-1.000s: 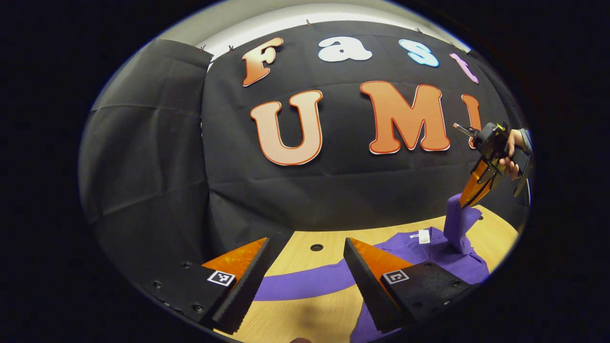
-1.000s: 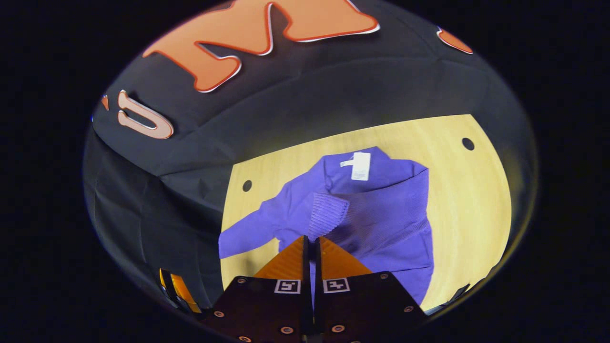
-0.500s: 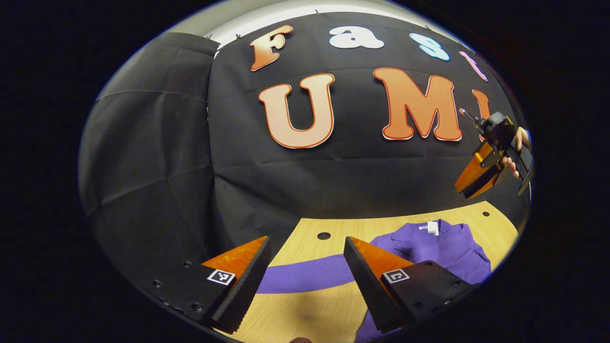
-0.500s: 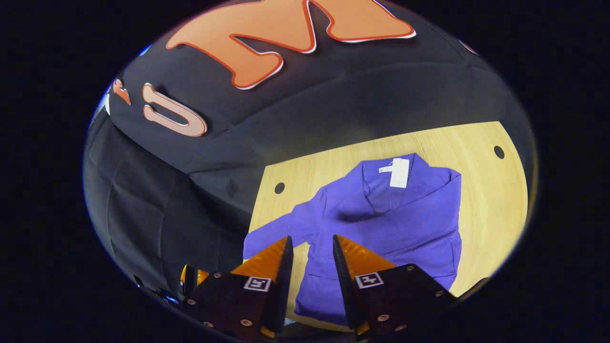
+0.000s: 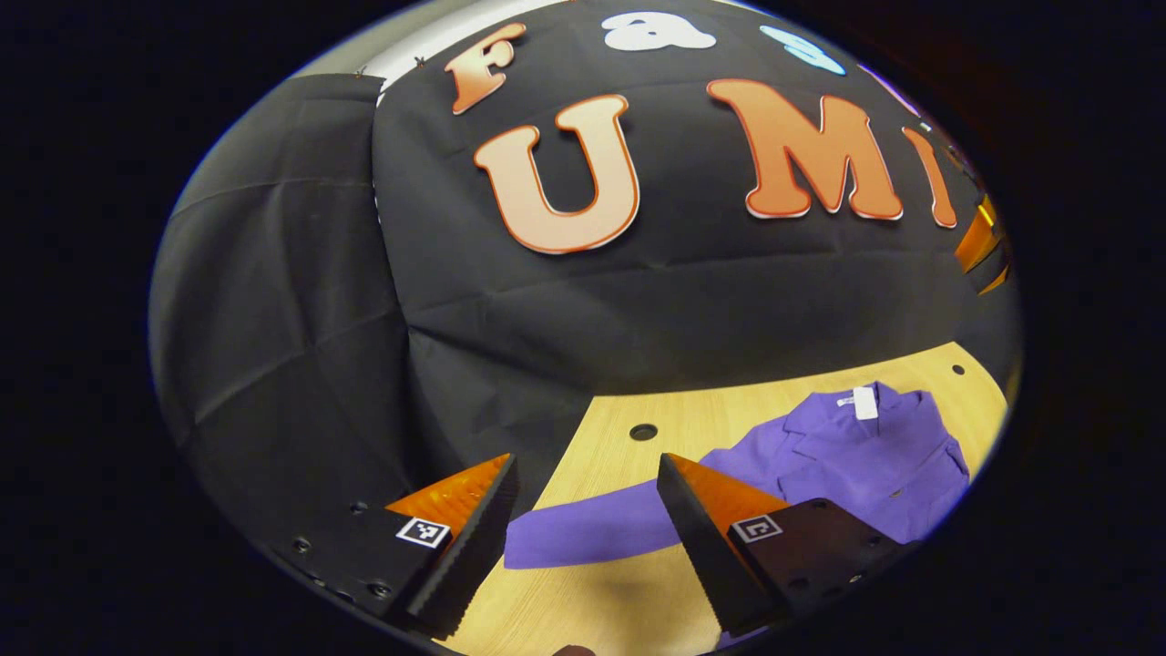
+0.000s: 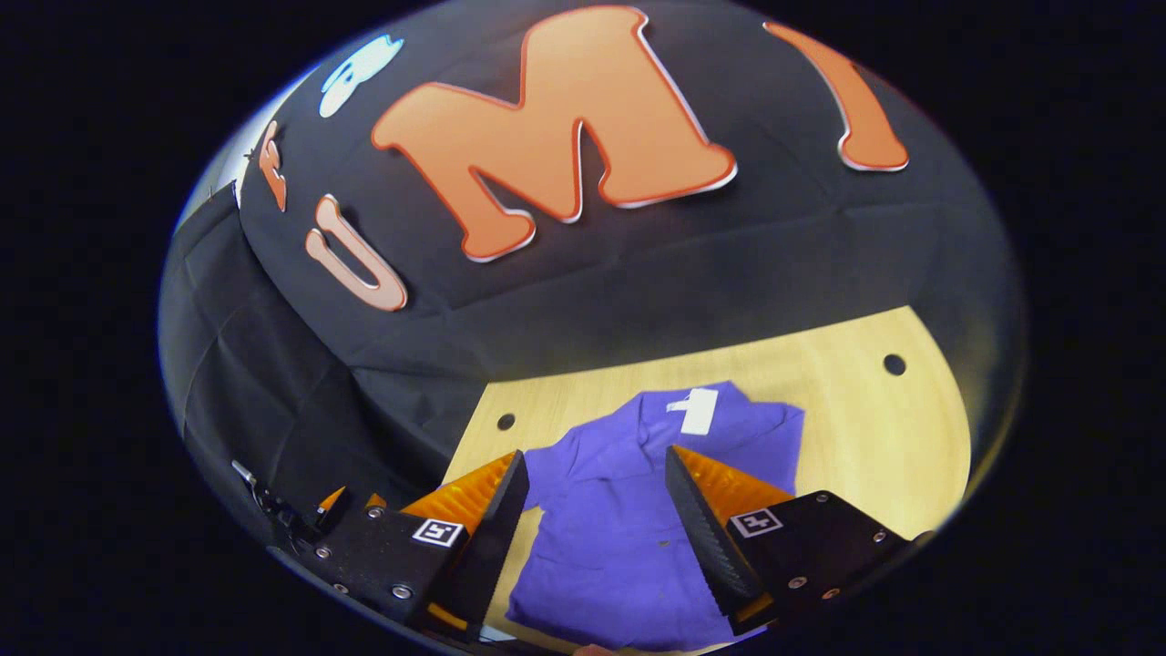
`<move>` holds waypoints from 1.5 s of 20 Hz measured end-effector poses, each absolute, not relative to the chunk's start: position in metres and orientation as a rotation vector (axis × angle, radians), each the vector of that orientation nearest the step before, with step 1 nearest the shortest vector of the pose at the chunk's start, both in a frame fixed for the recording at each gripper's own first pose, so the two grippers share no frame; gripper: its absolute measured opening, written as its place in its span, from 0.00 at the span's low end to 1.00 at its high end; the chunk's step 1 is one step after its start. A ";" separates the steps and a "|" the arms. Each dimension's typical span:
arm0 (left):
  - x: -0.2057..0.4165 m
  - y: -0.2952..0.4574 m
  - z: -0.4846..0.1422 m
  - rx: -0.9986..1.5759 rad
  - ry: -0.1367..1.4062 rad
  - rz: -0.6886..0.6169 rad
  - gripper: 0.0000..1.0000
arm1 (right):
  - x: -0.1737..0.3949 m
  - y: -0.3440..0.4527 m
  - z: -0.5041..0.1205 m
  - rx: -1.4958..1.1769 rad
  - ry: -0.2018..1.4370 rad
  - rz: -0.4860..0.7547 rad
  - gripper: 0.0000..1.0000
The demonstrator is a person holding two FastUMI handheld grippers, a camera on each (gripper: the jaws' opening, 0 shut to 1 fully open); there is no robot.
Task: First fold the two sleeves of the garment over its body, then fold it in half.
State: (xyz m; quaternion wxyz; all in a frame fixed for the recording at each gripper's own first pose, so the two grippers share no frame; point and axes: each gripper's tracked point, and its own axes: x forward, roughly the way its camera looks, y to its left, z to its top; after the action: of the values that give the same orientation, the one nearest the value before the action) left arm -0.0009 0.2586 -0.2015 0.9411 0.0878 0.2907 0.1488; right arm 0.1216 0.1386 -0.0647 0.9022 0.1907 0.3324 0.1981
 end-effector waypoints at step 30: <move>-0.029 0.387 -0.471 -0.303 1.585 0.281 0.99 | 0.035 0.029 0.009 0.145 0.254 0.073 0.95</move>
State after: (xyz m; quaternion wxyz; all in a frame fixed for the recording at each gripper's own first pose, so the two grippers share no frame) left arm -0.0286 0.3872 -0.4708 0.6830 -0.1350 0.7068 0.1255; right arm 0.0347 0.0287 0.0085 0.9887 0.0722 0.1266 0.0365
